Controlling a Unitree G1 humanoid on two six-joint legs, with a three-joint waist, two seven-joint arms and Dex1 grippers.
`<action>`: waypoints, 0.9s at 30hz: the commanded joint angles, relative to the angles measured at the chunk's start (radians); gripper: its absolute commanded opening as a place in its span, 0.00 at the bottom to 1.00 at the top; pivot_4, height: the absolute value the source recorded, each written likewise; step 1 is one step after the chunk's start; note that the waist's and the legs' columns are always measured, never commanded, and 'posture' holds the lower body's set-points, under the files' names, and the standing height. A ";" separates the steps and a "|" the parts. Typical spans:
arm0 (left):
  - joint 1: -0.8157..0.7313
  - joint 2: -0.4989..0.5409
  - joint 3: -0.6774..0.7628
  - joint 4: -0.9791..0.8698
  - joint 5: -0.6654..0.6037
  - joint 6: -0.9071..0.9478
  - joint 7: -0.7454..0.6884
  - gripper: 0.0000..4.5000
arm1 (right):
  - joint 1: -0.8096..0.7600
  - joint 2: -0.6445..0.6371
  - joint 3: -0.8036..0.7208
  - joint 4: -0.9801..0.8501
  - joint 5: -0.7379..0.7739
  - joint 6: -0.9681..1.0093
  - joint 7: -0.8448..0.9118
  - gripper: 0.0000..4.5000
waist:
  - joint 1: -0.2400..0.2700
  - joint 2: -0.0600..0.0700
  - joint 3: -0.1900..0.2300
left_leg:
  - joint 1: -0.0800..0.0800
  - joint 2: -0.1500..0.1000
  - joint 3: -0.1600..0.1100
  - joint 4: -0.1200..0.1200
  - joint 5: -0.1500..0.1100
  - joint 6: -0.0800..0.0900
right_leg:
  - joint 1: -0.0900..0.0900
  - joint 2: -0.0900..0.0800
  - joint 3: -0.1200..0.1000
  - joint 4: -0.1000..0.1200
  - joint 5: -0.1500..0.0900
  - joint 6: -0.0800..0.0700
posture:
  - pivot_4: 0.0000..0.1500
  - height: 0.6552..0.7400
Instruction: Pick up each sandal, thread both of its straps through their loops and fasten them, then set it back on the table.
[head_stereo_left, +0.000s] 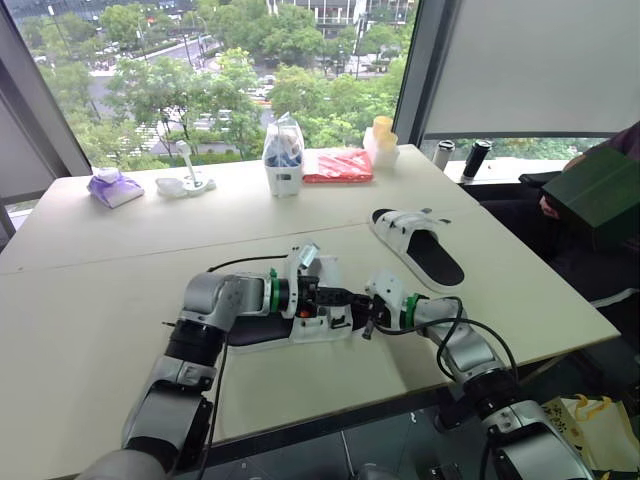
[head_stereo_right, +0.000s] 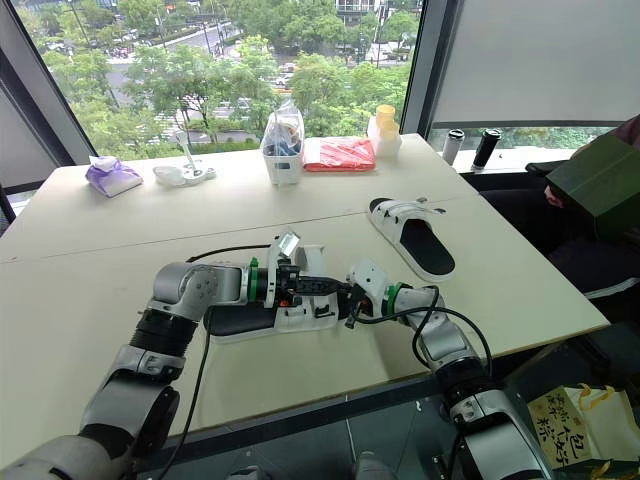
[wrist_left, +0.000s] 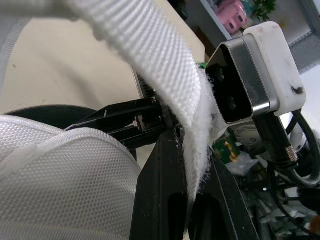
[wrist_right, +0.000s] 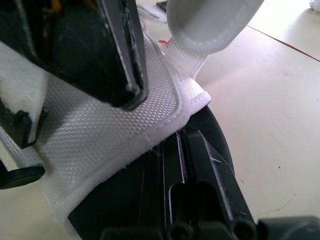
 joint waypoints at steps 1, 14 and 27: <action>0.016 0.003 -0.057 -0.031 0.026 -0.015 -0.022 0.01 | 0.061 -0.005 0.048 0.073 -0.049 0.075 0.004 0.00 | 0.000 0.000 0.000 | 0.000 0.000 0.000 0.000 0.000 0.000 | 0.000 0.000 0.000 -0.001 0.000 0.000 | 1.00 1.00; 0.034 -0.004 -0.069 -0.101 -0.013 0.058 -0.030 0.01 | 0.062 0.000 0.049 0.074 -0.051 0.073 0.000 0.00 | -0.008 0.001 -0.001 | -0.003 0.001 0.000 -0.001 0.000 0.001 | 0.003 0.000 -0.002 -0.012 0.000 0.000 | 1.00 1.00; 0.046 -0.004 -0.046 -0.081 0.008 0.048 0.015 0.01 | 0.062 0.008 0.050 0.078 -0.051 0.075 -0.005 0.00 | -0.009 0.001 -0.001 | -0.005 0.001 0.000 -0.002 0.000 0.001 | 0.001 0.000 -0.002 -0.012 0.000 0.000 | 1.00 1.00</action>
